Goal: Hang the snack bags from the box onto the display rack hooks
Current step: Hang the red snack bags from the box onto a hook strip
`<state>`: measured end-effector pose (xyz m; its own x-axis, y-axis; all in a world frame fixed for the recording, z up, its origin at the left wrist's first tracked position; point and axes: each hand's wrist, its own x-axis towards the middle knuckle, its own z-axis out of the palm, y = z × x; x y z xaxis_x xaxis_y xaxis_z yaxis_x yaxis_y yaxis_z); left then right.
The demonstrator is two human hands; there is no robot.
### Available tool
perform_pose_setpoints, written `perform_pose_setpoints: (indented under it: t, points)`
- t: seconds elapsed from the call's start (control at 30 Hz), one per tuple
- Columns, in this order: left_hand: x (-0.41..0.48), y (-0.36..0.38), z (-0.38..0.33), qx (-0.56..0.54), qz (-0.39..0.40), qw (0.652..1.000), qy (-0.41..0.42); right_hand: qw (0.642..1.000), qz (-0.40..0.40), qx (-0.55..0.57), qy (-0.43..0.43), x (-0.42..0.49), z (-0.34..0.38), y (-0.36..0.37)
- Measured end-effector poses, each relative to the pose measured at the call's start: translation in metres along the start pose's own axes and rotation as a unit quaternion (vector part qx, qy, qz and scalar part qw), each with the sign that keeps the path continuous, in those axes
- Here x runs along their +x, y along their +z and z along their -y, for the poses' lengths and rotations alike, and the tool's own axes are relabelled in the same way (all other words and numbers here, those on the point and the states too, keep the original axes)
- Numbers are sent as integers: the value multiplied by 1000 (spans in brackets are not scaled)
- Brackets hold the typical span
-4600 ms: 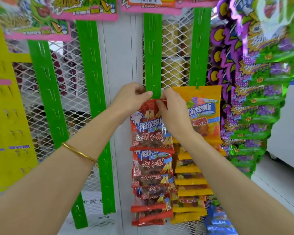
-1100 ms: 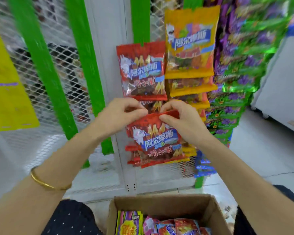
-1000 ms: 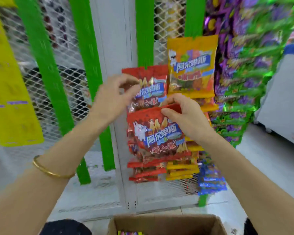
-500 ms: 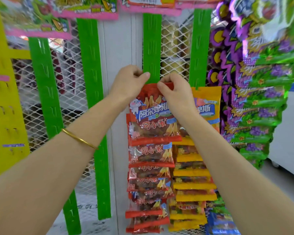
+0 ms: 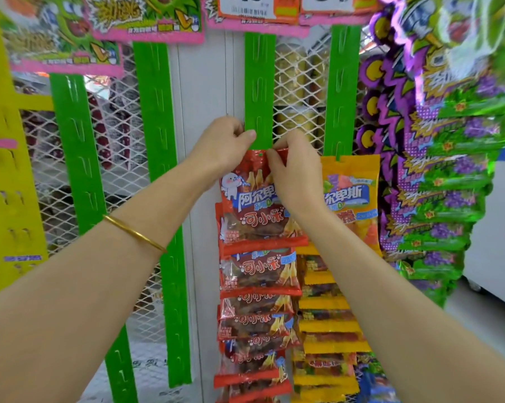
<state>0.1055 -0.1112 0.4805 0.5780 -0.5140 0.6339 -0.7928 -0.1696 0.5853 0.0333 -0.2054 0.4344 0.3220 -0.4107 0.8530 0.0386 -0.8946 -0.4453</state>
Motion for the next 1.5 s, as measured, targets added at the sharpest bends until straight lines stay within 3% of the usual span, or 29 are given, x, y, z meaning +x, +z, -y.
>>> perform_pose_setpoints:
  t: [0.4,0.53,0.6,0.67,0.77,0.87,0.93,1.03,1.17,1.3,1.4,1.5]
  points:
    - [-25,8,22,-18,-7,1000,17,997,35,63,40,-22,-11,2]
    - [-45,12,27,68,-82,992,73,999,16,-22,22,-28,-9,-7]
    - [-67,15,32,170,-156,966,116,995,-32,-99,-3,-40,-7,-17]
    - [-99,22,37,182,-187,953,150,990,-77,-116,-13,-62,-9,-31]
    - [-163,51,52,127,-113,969,181,999,-28,-36,9,-127,-21,-47]
    - [-237,94,86,93,48,988,116,993,106,-23,49,-218,-55,-50]
    - [-283,123,116,89,166,981,43,961,241,-42,127,-280,-89,-46]
    - [-337,154,151,95,312,944,-56,862,440,-87,238,-366,-146,-39]
    - [-368,180,177,115,387,910,-95,709,633,-124,286,-446,-191,-31]
    - [-371,194,190,115,408,900,-102,631,688,-125,336,-507,-205,-23]
    - [-371,195,195,112,414,895,-120,618,674,-156,374,-540,-211,-25]
    - [-374,195,199,108,416,895,-120,596,665,-273,358,-556,-223,-42]
